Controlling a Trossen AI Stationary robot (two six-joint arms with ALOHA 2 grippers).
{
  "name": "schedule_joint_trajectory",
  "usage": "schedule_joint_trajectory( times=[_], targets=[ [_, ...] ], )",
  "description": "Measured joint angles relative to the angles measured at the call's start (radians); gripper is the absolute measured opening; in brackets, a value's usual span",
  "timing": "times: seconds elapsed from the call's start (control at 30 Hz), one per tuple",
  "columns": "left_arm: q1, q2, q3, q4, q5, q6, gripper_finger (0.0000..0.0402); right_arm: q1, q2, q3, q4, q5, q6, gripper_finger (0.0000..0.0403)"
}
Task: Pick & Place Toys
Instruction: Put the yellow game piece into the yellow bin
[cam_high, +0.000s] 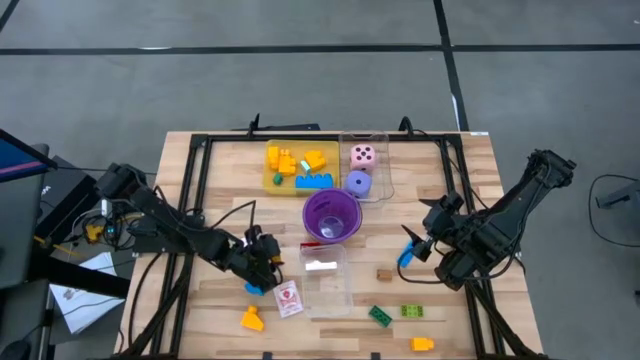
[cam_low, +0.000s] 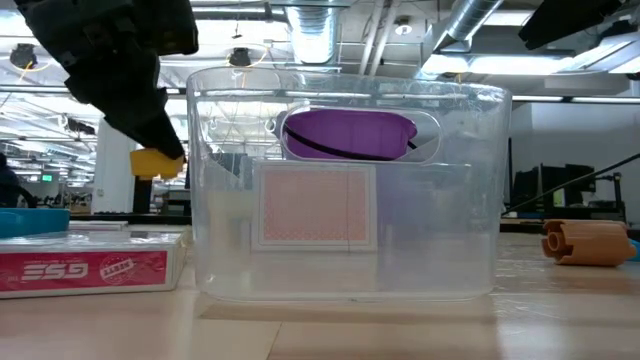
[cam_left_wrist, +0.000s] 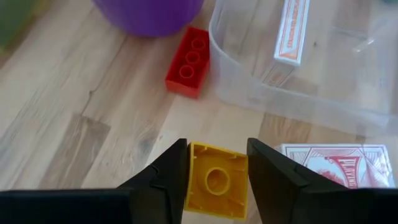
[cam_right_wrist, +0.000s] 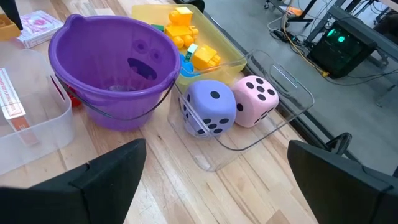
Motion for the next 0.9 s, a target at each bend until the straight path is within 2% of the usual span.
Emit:
schedule_joint_trajectory(
  times=[0.27, 0.47, 0.67, 0.9],
  targets=[
    [0.009, -0.001, -0.015, 0.002, -0.028, 0.000, 0.0134, 0.000, 0.000, 0.000, 0.000, 0.000, 0.000, 0.0384],
    [0.077, -0.007, -0.015, 0.007, -0.126, 0.040, 0.0133, 0.000, 0.000, 0.000, 0.000, 0.000, 0.000, 0.0384],
    [0.264, -0.007, -0.015, 0.043, -0.154, 0.221, 0.0134, 0.000, 0.000, 0.000, 0.000, 0.000, -0.012, 0.0384],
    [0.582, -0.007, -0.015, 0.137, -0.139, 0.468, 0.0134, 0.000, 0.000, 0.000, 0.000, 0.001, -0.019, 0.0384]
  ],
)
